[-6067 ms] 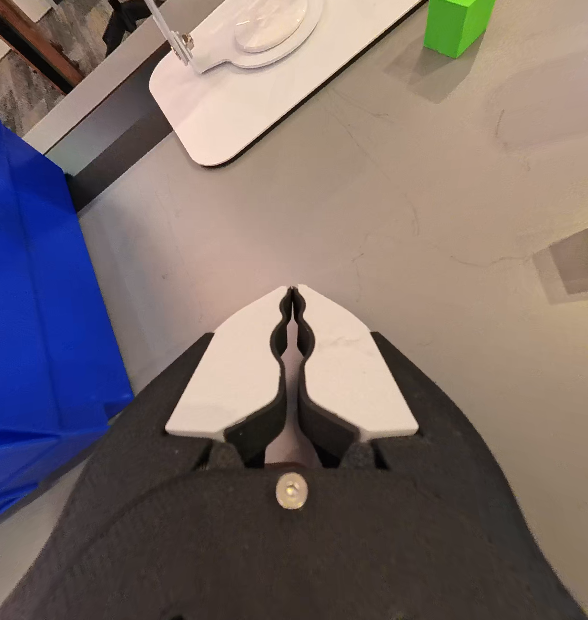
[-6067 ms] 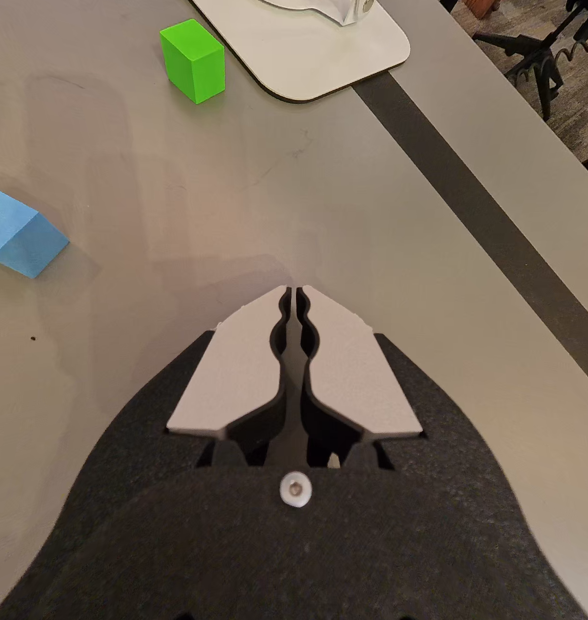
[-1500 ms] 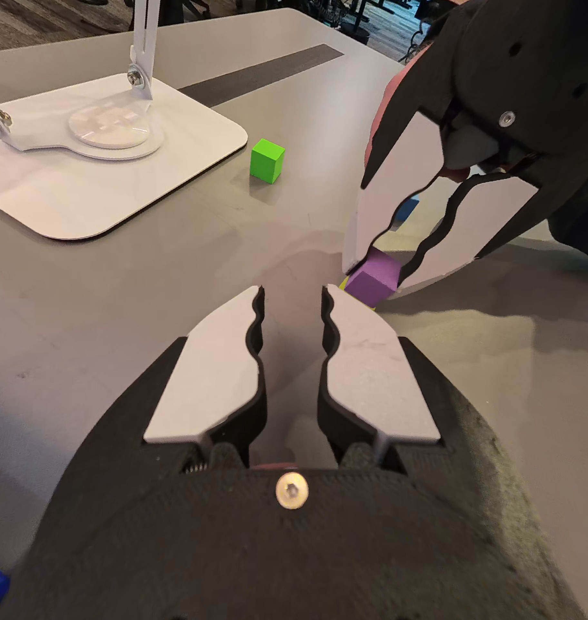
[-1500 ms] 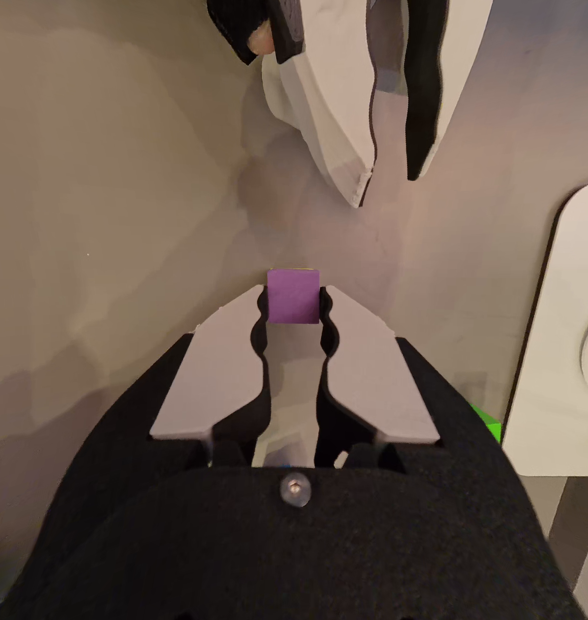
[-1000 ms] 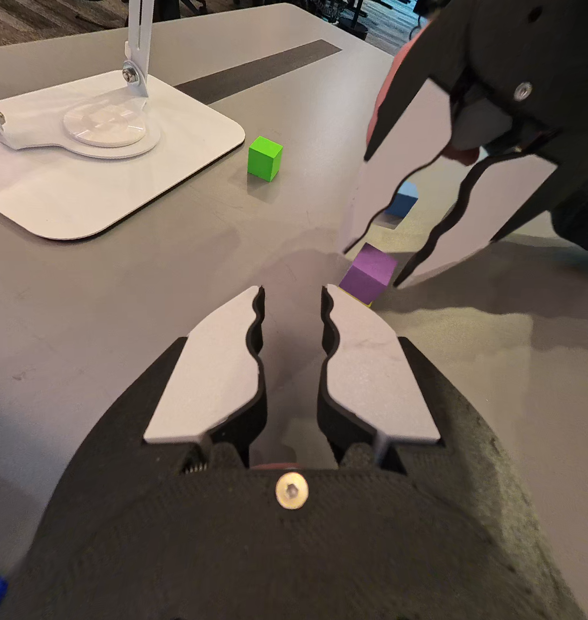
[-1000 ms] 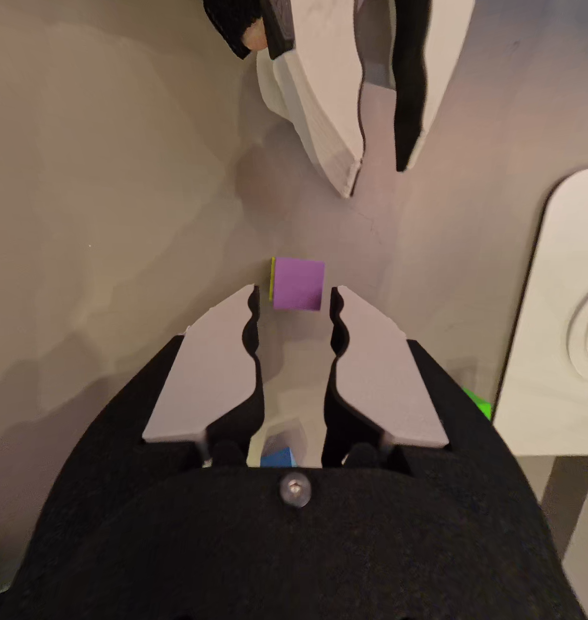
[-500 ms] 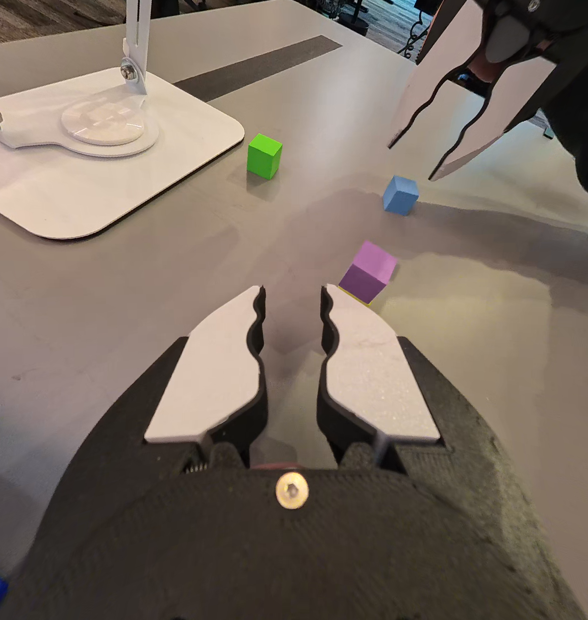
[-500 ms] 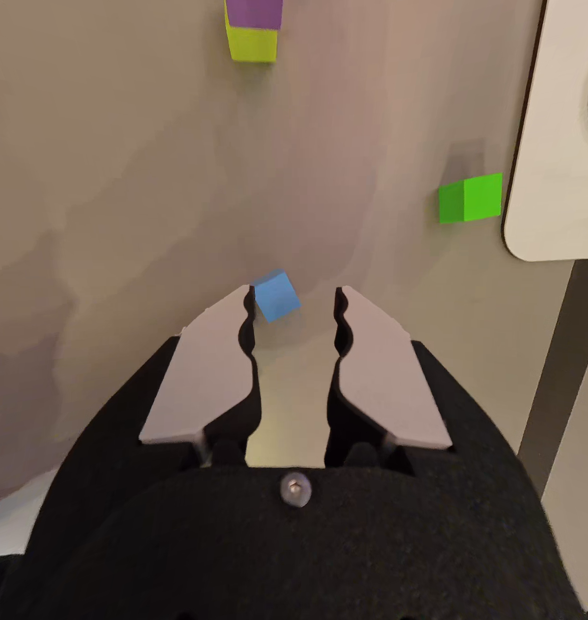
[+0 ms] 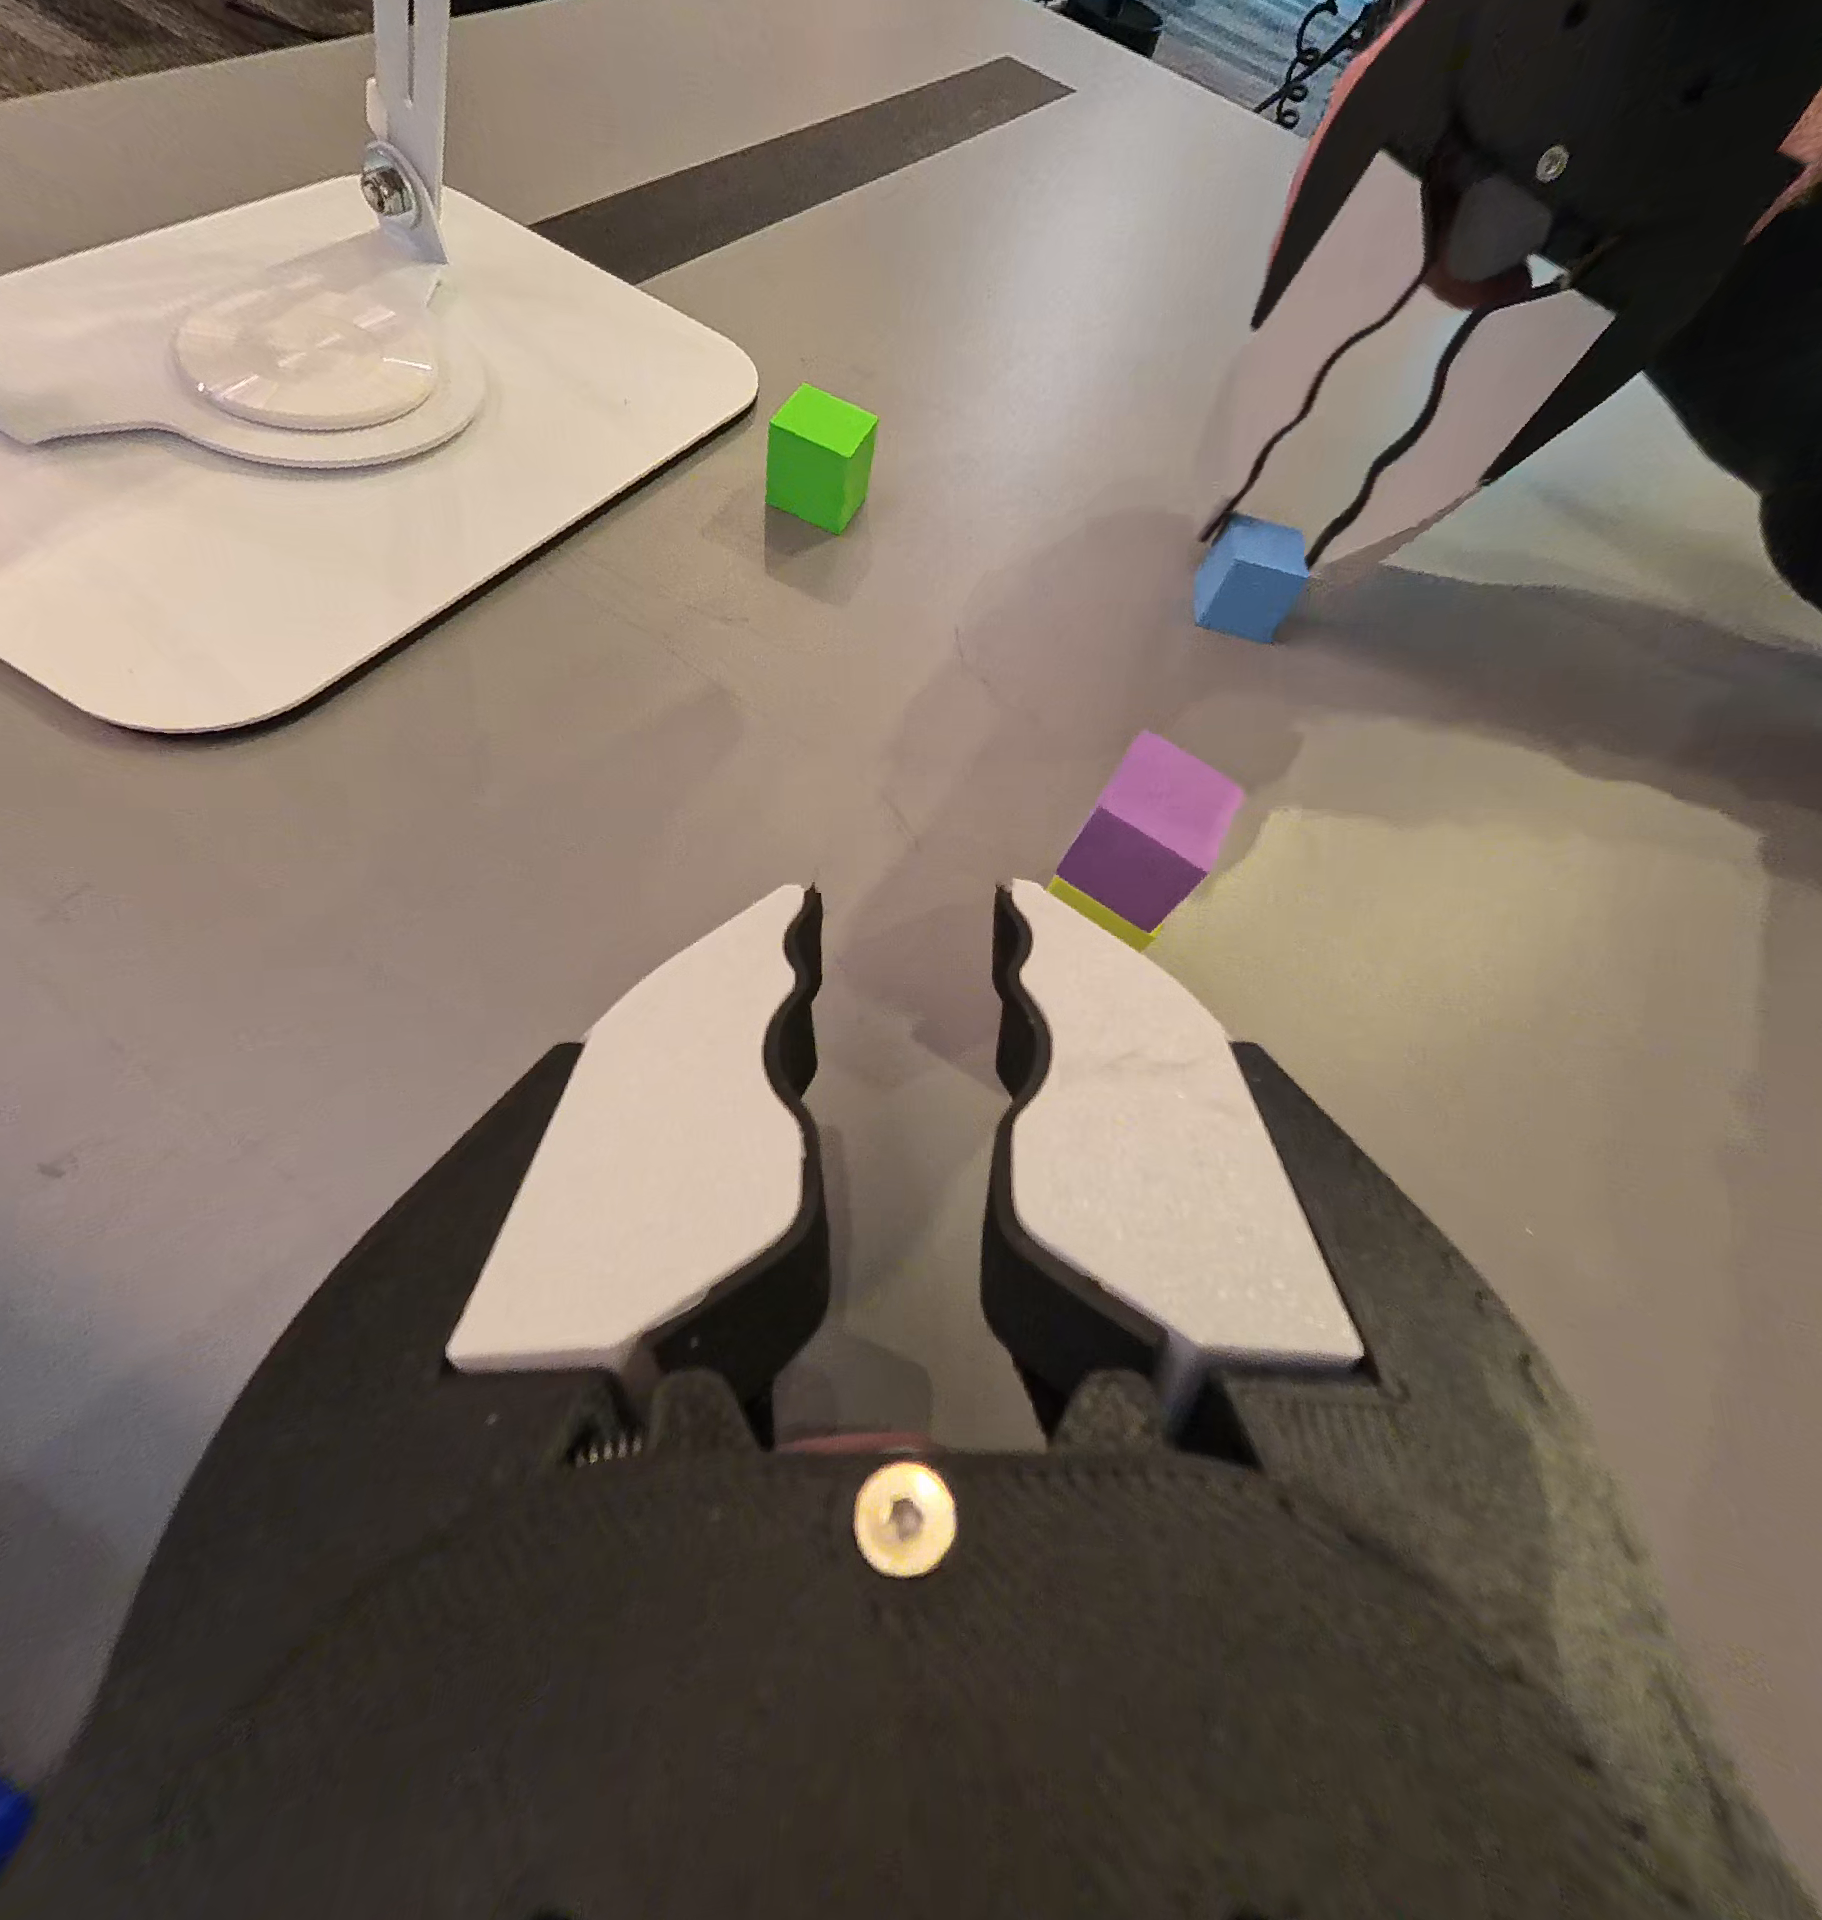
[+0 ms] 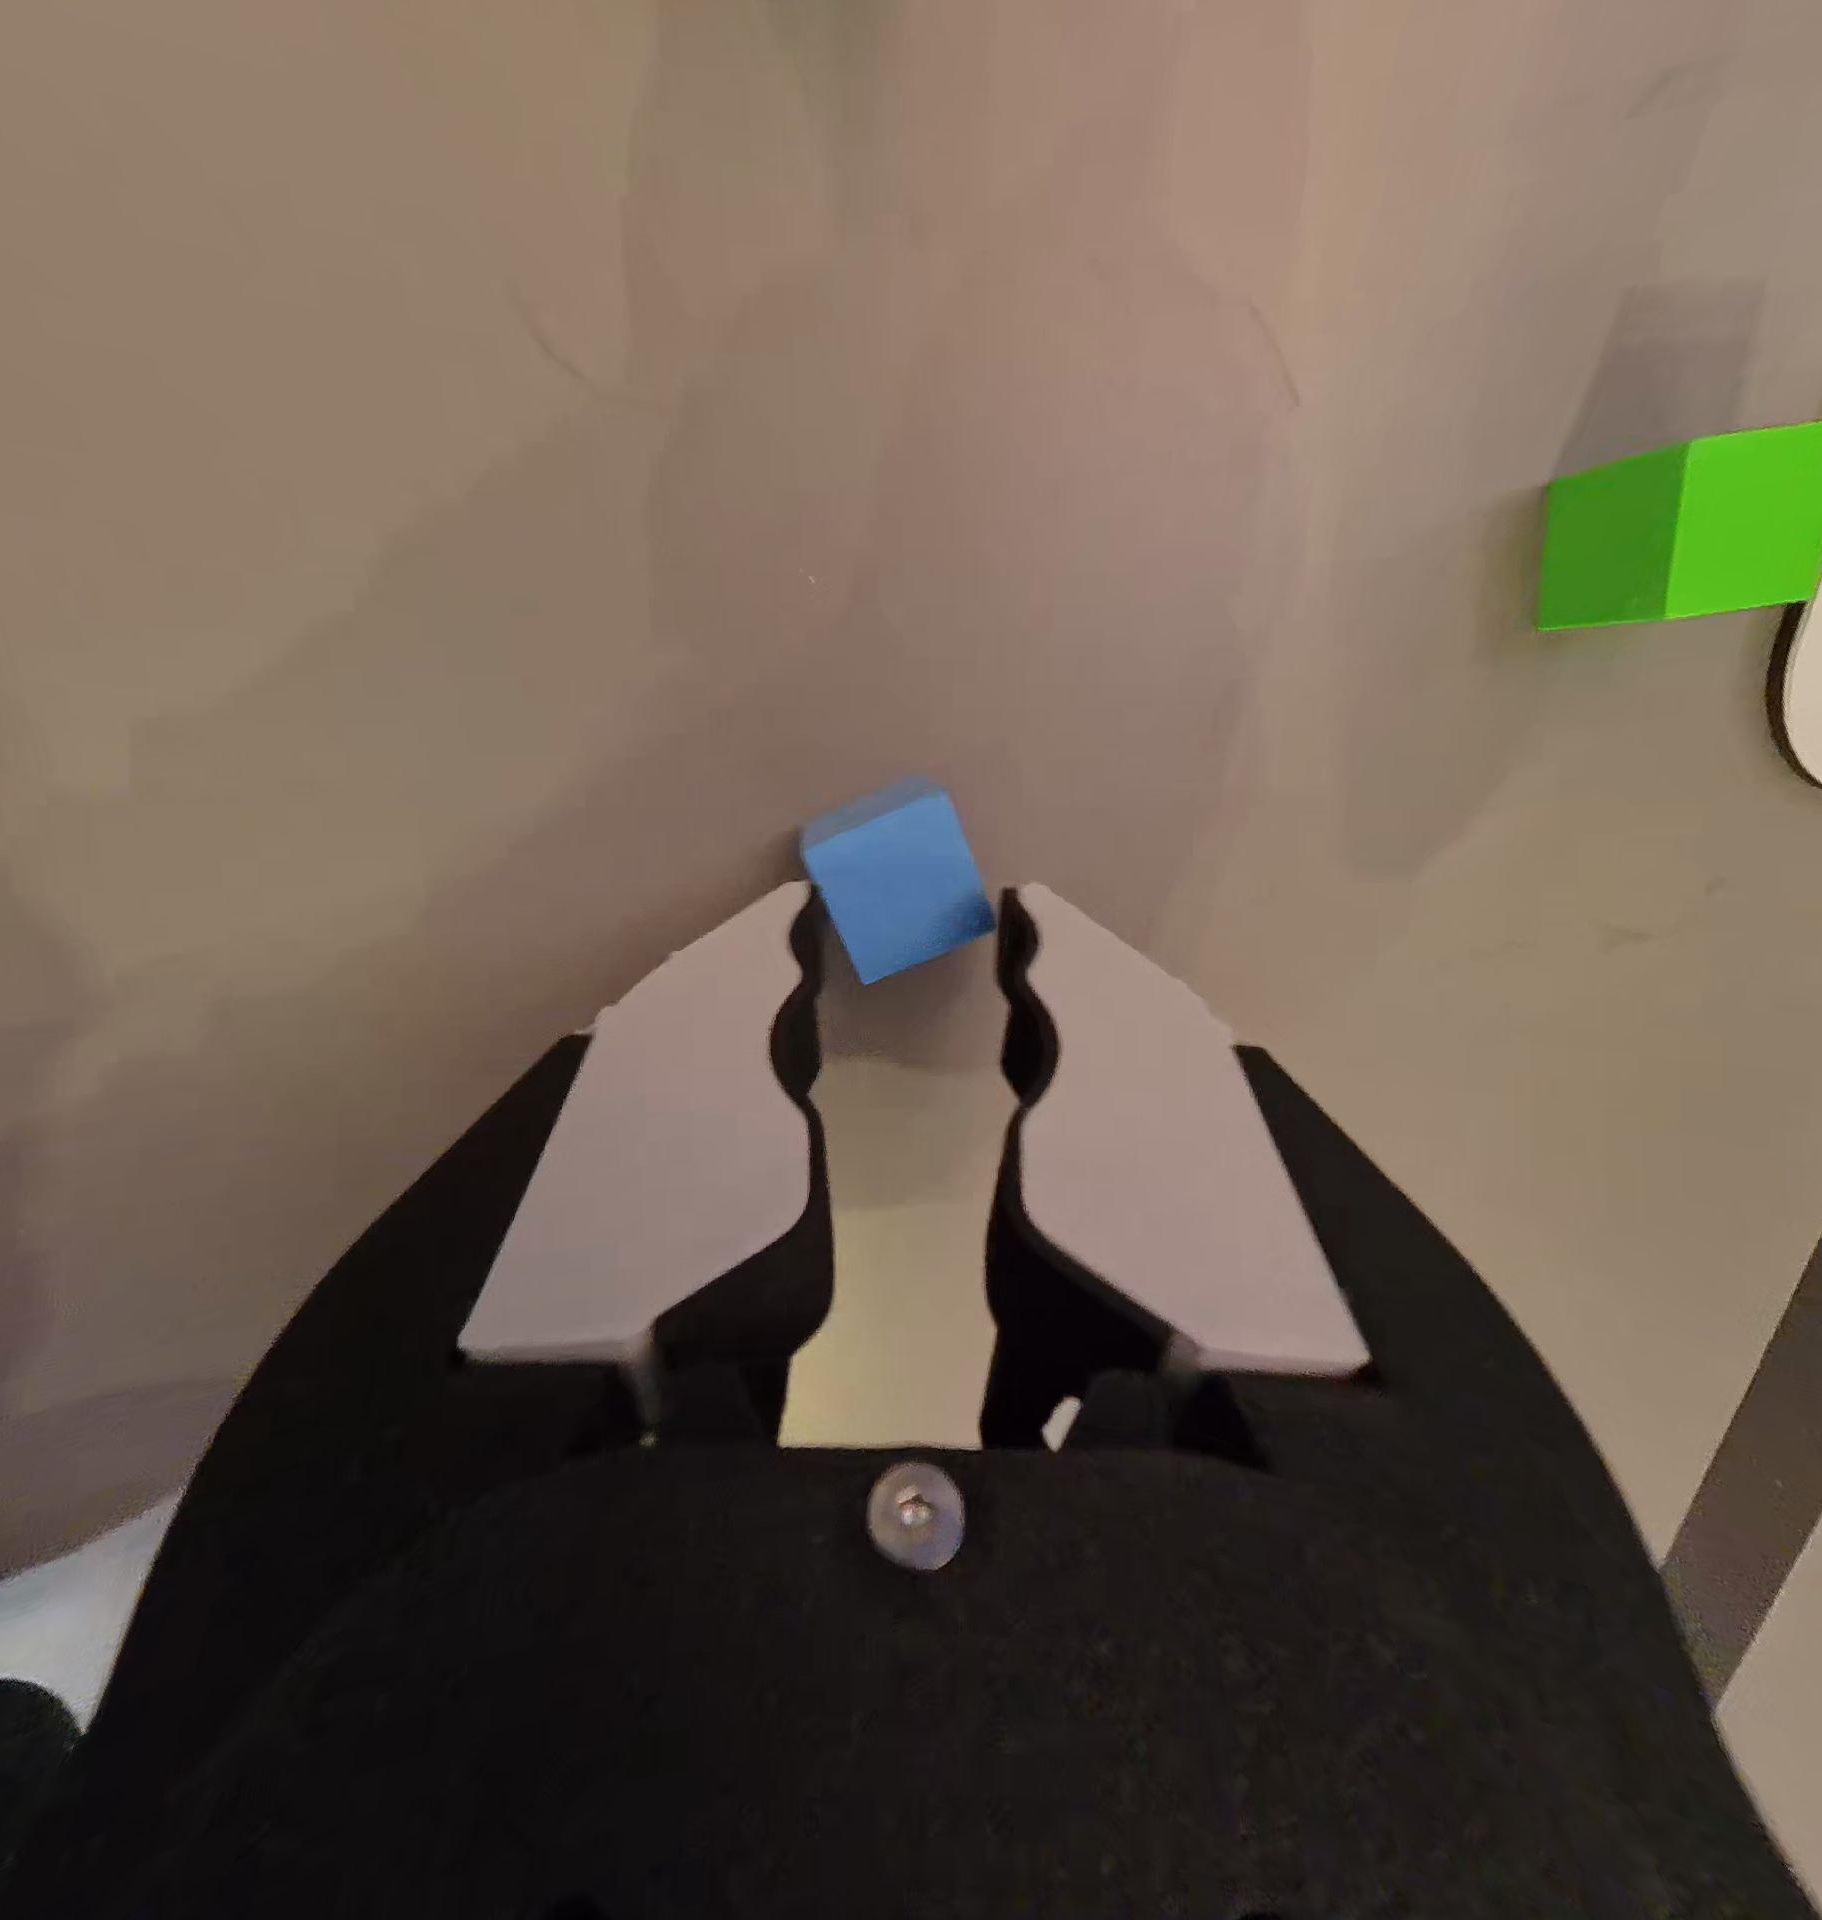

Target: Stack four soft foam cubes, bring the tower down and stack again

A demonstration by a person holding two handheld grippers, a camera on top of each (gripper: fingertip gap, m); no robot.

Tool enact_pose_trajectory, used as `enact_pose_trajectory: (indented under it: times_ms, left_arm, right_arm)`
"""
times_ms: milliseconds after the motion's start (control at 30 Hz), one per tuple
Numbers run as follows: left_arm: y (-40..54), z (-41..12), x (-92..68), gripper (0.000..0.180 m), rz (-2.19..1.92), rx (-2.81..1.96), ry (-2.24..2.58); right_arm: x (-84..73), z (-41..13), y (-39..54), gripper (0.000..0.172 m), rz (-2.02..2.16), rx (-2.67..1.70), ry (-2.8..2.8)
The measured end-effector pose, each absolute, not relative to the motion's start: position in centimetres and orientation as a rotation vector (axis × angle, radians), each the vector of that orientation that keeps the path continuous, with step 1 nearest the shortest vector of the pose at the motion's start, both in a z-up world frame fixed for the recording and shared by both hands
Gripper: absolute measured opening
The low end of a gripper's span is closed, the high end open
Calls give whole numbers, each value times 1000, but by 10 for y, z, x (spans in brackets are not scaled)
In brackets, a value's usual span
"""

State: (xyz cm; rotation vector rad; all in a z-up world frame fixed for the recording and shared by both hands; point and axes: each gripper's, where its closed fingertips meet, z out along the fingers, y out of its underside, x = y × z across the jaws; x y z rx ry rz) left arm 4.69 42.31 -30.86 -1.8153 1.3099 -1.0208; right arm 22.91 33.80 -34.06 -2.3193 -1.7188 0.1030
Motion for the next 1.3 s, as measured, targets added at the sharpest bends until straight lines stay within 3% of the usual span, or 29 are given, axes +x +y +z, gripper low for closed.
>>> enact_pose_trajectory:
  times_ms: [33, 367, 1300]
  left_arm:
    - [423, -308, 47, 31, -1024, -1816, 1308]
    - [423, -307, 46, 31, -1043, -1810, 1298]
    - [424, -304, 46, 31, -1079, -1809, 1278]
  right_arm:
    - [228, -340, 340, 30, 101, -2307, -1713]
    - [138, -280, 361, 30, 226, -2219, -1544]
    - [87, -285, 378, 30, 192, -2346, -1486]
